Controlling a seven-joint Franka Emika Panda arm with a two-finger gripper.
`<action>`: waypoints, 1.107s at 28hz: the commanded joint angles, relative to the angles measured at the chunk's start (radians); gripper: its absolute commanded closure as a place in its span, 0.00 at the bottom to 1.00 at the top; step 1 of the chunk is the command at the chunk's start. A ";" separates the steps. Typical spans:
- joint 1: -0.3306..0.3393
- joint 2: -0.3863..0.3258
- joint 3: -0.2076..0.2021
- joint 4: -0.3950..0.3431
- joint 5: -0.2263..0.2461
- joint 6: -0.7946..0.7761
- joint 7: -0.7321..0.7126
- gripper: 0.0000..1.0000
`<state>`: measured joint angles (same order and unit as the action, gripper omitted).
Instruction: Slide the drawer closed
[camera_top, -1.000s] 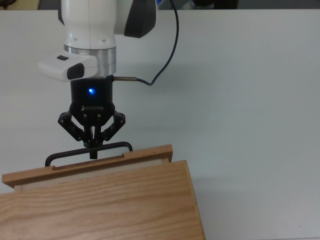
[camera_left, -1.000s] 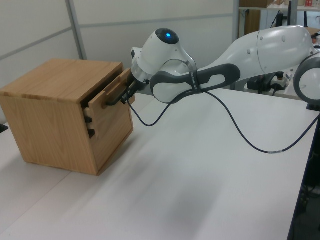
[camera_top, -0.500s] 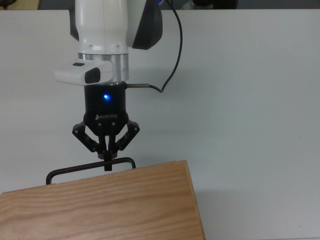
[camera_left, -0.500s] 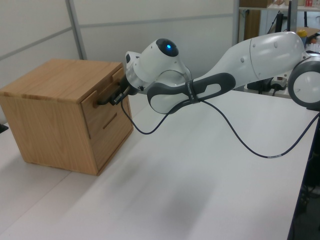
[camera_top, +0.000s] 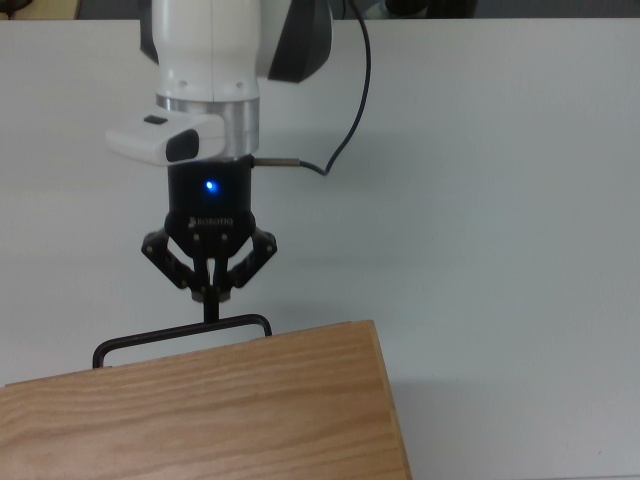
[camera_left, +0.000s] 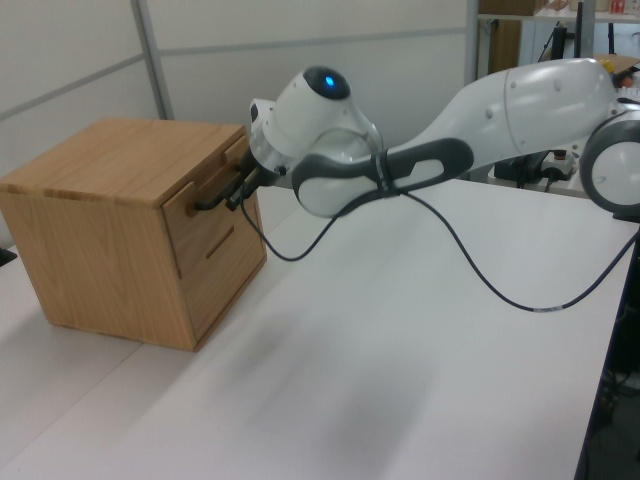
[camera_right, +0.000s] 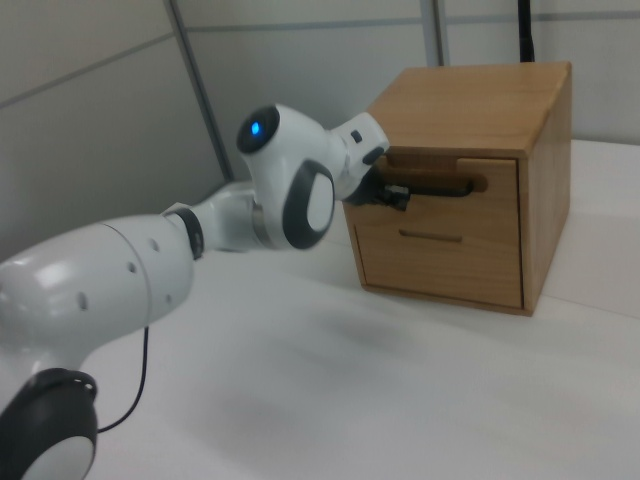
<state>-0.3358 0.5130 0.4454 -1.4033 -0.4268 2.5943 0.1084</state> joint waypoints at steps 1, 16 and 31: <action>0.008 -0.106 -0.008 -0.017 0.091 -0.233 0.020 1.00; -0.043 -0.286 -0.017 -0.020 0.345 -0.762 -0.098 1.00; -0.049 -0.413 -0.091 -0.065 0.442 -0.953 -0.187 0.00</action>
<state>-0.3855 0.1464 0.3803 -1.4180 -0.0127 1.6794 -0.0328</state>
